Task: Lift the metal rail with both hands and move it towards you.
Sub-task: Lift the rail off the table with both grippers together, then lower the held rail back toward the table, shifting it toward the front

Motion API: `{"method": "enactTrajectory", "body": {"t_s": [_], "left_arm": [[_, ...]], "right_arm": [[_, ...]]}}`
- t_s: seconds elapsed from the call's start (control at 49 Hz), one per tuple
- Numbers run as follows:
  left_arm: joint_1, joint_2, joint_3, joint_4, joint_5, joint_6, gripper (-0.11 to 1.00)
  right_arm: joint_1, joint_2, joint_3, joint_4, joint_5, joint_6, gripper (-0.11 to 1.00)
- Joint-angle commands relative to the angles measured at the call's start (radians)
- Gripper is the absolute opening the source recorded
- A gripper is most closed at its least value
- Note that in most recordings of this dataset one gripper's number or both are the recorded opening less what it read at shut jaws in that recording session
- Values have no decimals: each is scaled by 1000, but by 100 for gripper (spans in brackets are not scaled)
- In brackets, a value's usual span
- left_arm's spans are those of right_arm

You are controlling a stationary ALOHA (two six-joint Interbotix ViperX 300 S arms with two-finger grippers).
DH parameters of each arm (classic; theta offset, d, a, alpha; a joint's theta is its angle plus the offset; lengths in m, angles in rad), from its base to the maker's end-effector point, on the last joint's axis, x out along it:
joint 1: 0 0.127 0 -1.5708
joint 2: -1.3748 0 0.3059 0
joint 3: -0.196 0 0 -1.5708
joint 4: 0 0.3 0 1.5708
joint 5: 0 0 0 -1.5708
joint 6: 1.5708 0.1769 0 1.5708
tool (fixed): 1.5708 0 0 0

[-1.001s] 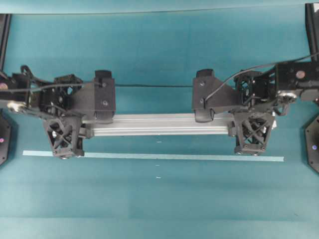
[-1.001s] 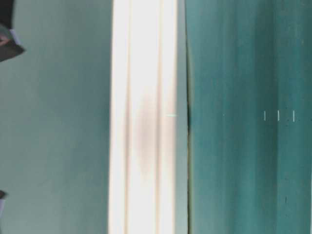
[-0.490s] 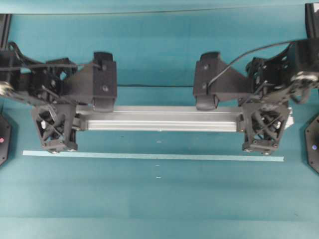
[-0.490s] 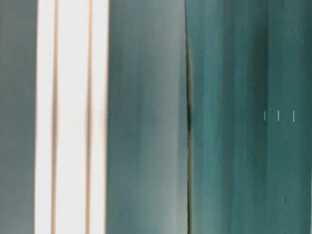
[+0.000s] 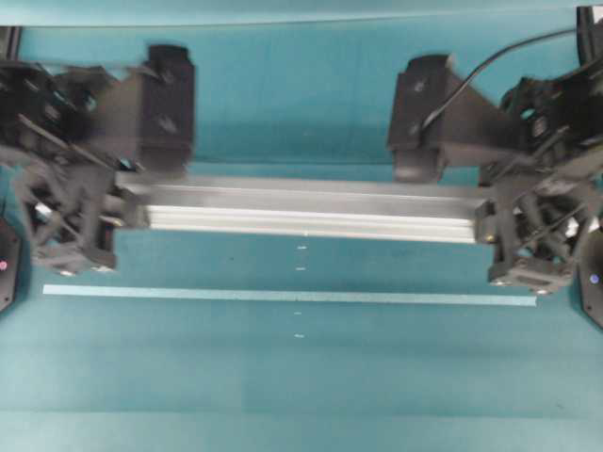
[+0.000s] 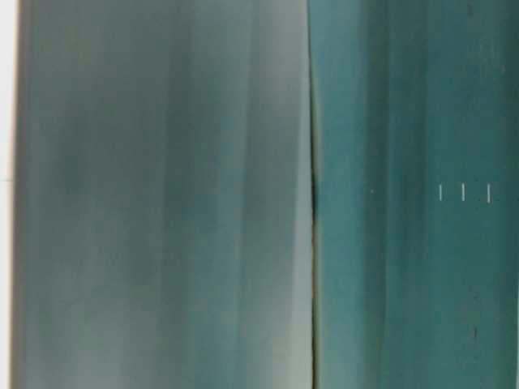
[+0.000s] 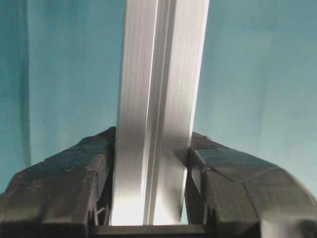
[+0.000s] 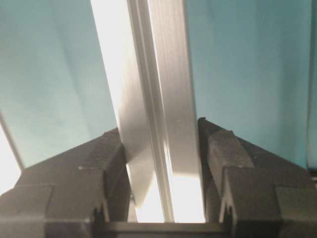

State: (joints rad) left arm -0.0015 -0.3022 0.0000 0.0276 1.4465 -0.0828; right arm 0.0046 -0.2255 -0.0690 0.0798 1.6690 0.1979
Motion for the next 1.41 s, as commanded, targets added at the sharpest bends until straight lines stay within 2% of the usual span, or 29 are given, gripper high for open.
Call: {"method": "enactTrajectory", "body": {"t_s": [0.0, 0.143, 0.347, 1.083, 1.389], "left_arm": [[0, -12, -84, 3, 41, -9, 32], [2, 9, -155, 3, 101, -15, 32], [-11, 35, -241, 3, 106, -40, 32], [-14, 37, -252, 3, 110, -54, 32], [-14, 35, -221, 3, 110, -57, 32]], "right_arm": [[0, -5, -69, -5, 11, 64, 40], [6, 2, -137, -6, 35, 77, 40], [8, 8, -187, -6, 40, 78, 40], [8, 8, -193, -14, 38, 97, 40], [8, -2, -152, -23, 35, 95, 40]]}}
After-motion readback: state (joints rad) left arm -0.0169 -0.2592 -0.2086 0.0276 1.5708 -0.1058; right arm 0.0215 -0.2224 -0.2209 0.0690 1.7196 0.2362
